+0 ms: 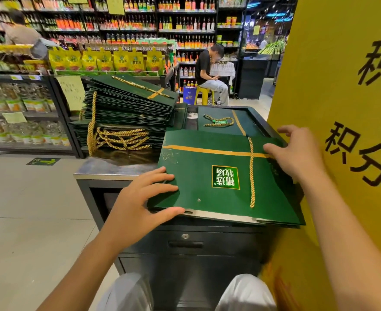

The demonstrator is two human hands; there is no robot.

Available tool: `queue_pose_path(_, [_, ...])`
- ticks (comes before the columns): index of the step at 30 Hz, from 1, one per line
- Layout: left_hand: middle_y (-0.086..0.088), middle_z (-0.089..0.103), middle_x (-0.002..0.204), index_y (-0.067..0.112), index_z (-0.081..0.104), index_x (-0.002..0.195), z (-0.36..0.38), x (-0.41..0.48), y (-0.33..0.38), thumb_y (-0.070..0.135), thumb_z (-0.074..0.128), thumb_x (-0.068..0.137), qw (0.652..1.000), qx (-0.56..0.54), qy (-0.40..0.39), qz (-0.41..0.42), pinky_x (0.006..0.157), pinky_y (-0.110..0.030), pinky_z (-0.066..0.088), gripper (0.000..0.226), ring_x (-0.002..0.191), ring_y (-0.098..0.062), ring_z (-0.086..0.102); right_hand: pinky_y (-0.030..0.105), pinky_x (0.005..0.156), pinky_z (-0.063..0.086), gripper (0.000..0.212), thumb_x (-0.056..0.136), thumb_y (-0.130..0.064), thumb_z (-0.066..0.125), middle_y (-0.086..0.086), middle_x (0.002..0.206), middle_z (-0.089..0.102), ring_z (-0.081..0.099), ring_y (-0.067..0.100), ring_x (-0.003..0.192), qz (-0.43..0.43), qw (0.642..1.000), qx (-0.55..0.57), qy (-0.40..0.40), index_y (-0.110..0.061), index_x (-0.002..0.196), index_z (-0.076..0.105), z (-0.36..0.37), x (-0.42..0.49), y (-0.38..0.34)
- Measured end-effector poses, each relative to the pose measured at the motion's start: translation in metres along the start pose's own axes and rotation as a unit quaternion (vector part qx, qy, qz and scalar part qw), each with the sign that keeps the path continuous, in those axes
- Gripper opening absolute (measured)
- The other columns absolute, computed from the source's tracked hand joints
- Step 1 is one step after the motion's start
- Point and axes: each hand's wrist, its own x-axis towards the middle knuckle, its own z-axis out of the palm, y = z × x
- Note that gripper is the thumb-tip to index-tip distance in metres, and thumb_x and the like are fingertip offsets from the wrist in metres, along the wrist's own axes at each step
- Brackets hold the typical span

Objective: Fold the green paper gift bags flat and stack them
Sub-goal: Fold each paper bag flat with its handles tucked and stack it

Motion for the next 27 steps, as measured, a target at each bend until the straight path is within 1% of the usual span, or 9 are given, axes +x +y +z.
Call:
queue_pose_path(3, [0.016,0.065,0.129,0.028,0.075,0.112,0.002,-0.001,0.002,0.062,0.072,0.076,1.0,0.01,-0.004,-0.001,0.112,-0.027,0.043,0.049,0.135,-0.002,0.05,0.039,0.092,0.051,0.03,0.095,-0.027,0.069,0.006,0.121,0.069,0.062,0.022,0.108,-0.023,0.998,0.034,-0.044,-0.015,0.122,0.07,0.004,0.004,-0.006])
queue_pose_path(6, [0.015,0.065,0.126,0.028,0.075,0.111,0.004,-0.001,0.006,0.061,0.072,0.077,1.0,0.015,-0.001,0.003,0.112,-0.025,0.042,0.047,0.132,-0.002,0.052,0.034,0.078,0.047,0.026,0.094,-0.041,0.069,0.003,0.097,0.07,0.061,0.02,0.092,-0.049,0.996,-0.001,-0.08,-0.016,0.102,0.072,0.014,0.008,-0.014])
queue_pose_path(8, [0.016,0.065,0.125,0.028,0.075,0.111,0.005,-0.001,0.01,0.059,0.072,0.078,1.0,0.017,0.0,0.004,0.111,-0.023,0.041,0.046,0.13,-0.002,0.053,0.037,0.08,0.052,0.025,0.088,-0.041,0.076,0.003,0.094,0.068,0.062,0.023,0.092,-0.059,0.994,-0.047,-0.08,-0.021,0.102,0.069,0.022,0.014,-0.017])
queue_pose_path(12, [0.018,0.065,0.123,0.027,0.075,0.112,0.005,-0.002,0.016,0.06,0.068,0.082,0.999,0.031,0.009,-0.012,0.104,-0.023,0.046,0.045,0.121,0.002,0.056,0.046,0.09,0.057,0.021,0.089,-0.02,0.073,0.012,0.107,0.072,0.066,0.033,0.099,-0.057,0.989,-0.092,-0.097,-0.018,0.11,0.074,0.038,0.023,-0.009])
queue_pose_path(16, [0.02,0.065,0.12,0.028,0.075,0.111,0.002,0.001,0.022,0.06,0.066,0.084,0.999,0.051,0.011,-0.002,0.104,-0.018,0.038,0.044,0.119,0.007,0.053,0.03,0.087,0.05,0.025,0.094,-0.012,0.061,0.01,0.112,0.073,0.066,0.026,0.102,-0.102,0.983,-0.077,-0.135,-0.014,0.115,0.075,0.035,0.017,-0.005])
queue_pose_path(18, [0.02,0.065,0.12,0.028,0.075,0.113,0.0,0.004,0.024,0.059,0.065,0.085,0.998,0.056,0.003,0.003,0.104,-0.024,0.04,0.043,0.119,0.003,0.054,0.023,0.075,0.046,0.027,0.096,-0.01,0.057,0.007,0.105,0.075,0.066,0.017,0.085,-0.121,0.978,-0.046,-0.162,-0.016,0.115,0.075,0.025,0.009,-0.01])
queue_pose_path(20, [0.02,0.065,0.125,0.029,0.073,0.116,0.0,0.007,0.025,0.057,0.065,0.086,0.999,0.048,-0.011,0.007,0.108,-0.026,0.041,0.042,0.125,0.002,0.053,0.017,0.059,0.044,0.024,0.099,-0.01,0.054,0.003,0.089,0.077,0.068,0.01,0.071,-0.119,0.971,0.042,-0.205,-0.019,0.108,0.075,0.016,-0.003,-0.016])
queue_pose_path(22, [0.021,0.065,0.128,0.03,0.072,0.119,0.002,0.01,0.027,0.055,0.065,0.087,0.999,0.034,-0.03,0.009,0.11,-0.027,0.043,0.042,0.129,0.004,0.052,0.012,0.06,0.045,0.024,0.099,-0.009,0.054,0.004,0.078,0.076,0.07,0.006,0.068,-0.127,0.955,0.111,-0.243,-0.021,0.1,0.075,0.01,-0.016,-0.022])
queue_pose_path(27, [0.021,0.066,0.127,0.03,0.073,0.119,0.007,0.016,0.029,0.055,0.062,0.089,0.999,0.021,-0.047,0.007,0.107,-0.032,0.049,0.04,0.125,0.007,0.055,0.022,0.066,0.049,0.018,0.097,-0.012,0.063,-0.005,0.072,0.07,0.062,0.007,0.065,-0.193,0.919,0.118,-0.321,-0.026,0.095,0.074,0.007,-0.038,-0.03])
